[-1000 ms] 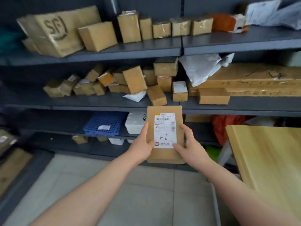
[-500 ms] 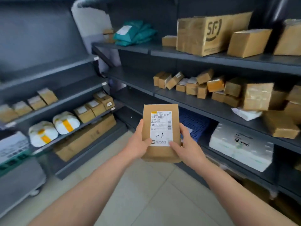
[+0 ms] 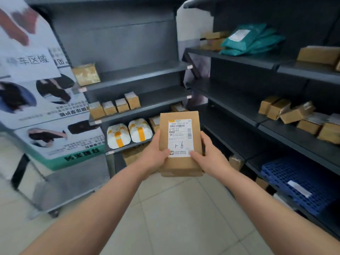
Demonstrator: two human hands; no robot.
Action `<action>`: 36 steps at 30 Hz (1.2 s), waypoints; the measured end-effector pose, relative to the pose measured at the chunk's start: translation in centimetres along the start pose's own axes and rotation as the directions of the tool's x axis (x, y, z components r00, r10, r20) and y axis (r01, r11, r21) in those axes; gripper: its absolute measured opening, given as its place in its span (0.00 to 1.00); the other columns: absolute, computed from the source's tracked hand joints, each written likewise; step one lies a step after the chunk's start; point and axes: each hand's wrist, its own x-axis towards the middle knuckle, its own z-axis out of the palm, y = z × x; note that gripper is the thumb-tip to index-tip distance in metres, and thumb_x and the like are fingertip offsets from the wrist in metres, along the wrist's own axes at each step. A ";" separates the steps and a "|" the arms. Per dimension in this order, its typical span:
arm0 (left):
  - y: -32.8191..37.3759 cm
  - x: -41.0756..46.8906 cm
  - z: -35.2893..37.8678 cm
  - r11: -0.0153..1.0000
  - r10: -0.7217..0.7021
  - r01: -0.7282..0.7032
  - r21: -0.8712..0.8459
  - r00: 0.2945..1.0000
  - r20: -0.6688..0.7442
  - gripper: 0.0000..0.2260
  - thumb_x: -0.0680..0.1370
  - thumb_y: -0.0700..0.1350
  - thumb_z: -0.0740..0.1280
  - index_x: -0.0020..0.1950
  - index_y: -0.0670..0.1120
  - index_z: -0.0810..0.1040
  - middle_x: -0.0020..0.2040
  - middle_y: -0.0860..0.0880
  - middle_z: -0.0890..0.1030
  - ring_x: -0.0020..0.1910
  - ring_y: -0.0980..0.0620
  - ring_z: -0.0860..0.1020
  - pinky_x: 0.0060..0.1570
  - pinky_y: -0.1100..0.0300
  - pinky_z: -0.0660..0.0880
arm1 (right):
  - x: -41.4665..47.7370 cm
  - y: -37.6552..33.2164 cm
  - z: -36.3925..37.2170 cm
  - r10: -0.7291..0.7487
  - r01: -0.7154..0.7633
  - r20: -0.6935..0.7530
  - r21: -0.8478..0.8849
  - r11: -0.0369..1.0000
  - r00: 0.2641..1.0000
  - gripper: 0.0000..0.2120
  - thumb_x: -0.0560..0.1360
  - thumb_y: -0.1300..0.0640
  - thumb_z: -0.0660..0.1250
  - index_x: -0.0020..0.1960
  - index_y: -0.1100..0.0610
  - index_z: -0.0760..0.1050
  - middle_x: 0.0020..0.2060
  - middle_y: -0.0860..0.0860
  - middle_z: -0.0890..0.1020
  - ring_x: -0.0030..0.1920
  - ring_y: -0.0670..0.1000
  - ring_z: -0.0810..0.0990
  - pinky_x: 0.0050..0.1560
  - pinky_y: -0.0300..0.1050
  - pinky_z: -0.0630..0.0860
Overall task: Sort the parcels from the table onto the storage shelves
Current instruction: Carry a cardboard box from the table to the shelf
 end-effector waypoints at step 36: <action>2.3 37.5 -23.7 0.995 -0.090 0.096 -0.007 0.906 -0.413 0.35 0.80 0.46 0.64 0.78 0.61 0.44 0.73 0.50 0.66 0.60 0.44 0.75 0.50 0.46 0.80 | 49.1 -16.4 12.5 -0.343 0.324 0.262 0.112 0.939 0.902 0.36 0.76 0.46 0.66 0.76 0.39 0.48 0.68 0.43 0.71 0.61 0.49 0.74 0.57 0.55 0.77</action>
